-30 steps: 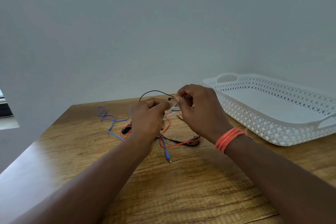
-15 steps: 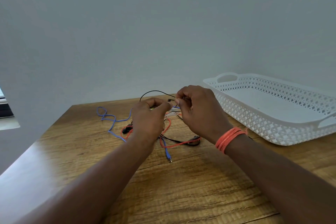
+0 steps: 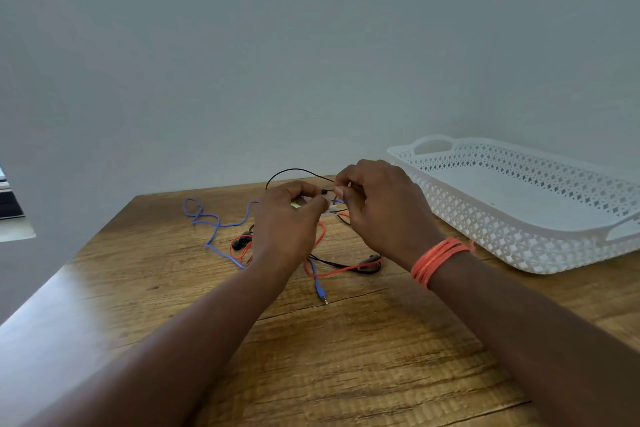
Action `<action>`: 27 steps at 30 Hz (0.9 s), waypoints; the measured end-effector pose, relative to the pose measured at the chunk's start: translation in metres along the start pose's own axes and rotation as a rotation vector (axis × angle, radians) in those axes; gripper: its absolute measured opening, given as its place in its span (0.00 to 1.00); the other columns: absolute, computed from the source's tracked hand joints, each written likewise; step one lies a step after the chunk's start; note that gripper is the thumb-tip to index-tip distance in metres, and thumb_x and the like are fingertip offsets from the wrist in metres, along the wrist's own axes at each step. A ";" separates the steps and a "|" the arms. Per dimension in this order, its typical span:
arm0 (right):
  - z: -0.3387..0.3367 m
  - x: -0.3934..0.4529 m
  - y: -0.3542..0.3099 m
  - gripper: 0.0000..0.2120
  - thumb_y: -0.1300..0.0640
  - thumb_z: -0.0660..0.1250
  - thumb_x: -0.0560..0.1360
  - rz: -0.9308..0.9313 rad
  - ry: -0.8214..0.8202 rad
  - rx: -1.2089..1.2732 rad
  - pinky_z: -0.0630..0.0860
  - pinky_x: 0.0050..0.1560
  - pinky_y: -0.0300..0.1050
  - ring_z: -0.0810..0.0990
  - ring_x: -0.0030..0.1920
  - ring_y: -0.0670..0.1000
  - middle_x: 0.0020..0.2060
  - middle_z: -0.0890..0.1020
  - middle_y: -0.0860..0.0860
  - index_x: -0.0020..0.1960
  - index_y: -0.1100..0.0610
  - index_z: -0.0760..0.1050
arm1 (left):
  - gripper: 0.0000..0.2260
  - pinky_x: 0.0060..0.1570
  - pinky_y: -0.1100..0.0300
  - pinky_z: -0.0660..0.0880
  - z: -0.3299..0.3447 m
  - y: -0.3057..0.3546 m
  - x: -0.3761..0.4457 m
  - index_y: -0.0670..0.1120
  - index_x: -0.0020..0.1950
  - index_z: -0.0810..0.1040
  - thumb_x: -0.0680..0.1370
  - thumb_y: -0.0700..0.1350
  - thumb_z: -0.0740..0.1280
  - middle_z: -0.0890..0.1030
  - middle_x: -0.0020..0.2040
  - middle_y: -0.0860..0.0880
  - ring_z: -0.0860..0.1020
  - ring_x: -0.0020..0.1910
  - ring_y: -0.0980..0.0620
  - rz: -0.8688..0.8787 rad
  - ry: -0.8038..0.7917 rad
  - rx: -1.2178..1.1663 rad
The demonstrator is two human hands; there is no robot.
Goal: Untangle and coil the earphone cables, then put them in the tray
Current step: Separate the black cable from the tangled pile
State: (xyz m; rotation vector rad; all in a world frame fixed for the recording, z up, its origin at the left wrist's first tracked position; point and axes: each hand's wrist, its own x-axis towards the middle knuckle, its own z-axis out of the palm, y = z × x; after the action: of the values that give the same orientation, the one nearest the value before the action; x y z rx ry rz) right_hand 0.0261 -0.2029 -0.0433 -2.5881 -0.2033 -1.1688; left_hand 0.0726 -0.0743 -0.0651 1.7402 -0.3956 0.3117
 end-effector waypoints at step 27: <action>-0.003 -0.001 -0.003 0.07 0.56 0.62 0.78 -0.005 -0.082 -0.089 0.64 0.40 0.42 0.75 0.47 0.50 0.42 0.80 0.48 0.49 0.54 0.79 | 0.05 0.35 0.63 0.68 0.003 0.003 -0.001 0.45 0.38 0.82 0.74 0.43 0.72 0.81 0.41 0.52 0.75 0.36 0.55 -0.124 0.021 -0.022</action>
State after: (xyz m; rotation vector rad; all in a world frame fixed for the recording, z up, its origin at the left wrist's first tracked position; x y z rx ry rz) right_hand 0.0224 -0.2011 -0.0419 -2.7170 -0.1799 -1.0975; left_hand 0.0703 -0.0773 -0.0635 1.7299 -0.2736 0.2360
